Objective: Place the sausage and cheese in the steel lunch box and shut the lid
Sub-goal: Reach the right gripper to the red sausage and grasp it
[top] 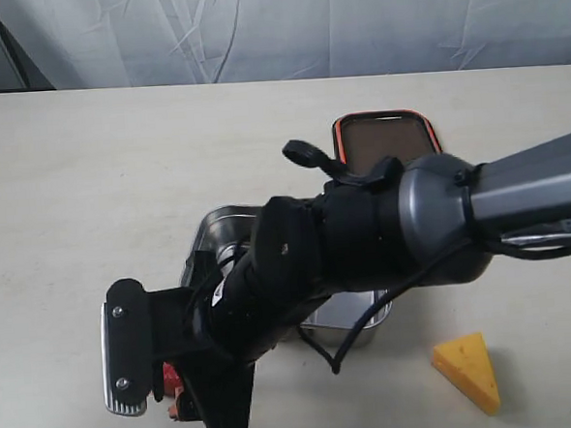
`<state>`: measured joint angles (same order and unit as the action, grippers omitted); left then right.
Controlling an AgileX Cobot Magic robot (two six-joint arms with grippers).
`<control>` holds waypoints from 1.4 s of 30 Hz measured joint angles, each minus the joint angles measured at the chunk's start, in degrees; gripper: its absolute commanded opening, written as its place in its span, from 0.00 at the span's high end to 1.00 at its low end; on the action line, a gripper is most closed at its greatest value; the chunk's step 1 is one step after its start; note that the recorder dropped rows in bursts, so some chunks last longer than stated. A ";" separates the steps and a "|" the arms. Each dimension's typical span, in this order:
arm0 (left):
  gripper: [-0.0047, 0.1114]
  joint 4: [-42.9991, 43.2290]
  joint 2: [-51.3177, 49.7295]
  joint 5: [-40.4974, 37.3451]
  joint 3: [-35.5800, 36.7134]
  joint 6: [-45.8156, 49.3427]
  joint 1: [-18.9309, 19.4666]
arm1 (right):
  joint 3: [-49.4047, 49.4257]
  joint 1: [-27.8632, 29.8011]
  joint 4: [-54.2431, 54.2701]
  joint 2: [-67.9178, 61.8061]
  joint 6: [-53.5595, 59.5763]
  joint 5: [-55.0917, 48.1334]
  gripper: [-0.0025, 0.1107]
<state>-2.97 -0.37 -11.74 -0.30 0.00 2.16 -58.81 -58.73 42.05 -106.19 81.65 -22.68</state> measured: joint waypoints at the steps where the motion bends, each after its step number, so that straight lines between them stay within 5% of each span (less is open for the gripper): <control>1: 0.96 0.00 0.00 0.00 0.00 0.00 0.00 | 0.00 -0.15 0.00 -0.32 -0.84 0.81 0.54; 28: 0.96 0.00 0.00 0.00 0.00 0.00 0.00 | -6.08 -0.74 -7.26 -9.45 -12.79 0.18 0.54; 37: 0.96 0.00 0.00 0.00 0.00 0.00 0.00 | -6.08 -0.74 -8.77 -9.45 -13.64 -2.39 0.73; 42: 0.96 0.00 0.00 0.00 0.00 0.00 0.00 | -6.08 -0.74 -9.56 -9.45 -13.74 -2.51 0.98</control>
<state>-2.97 -0.37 -11.74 -0.30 0.00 2.16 -64.89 -59.47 32.49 -115.64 67.90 -25.19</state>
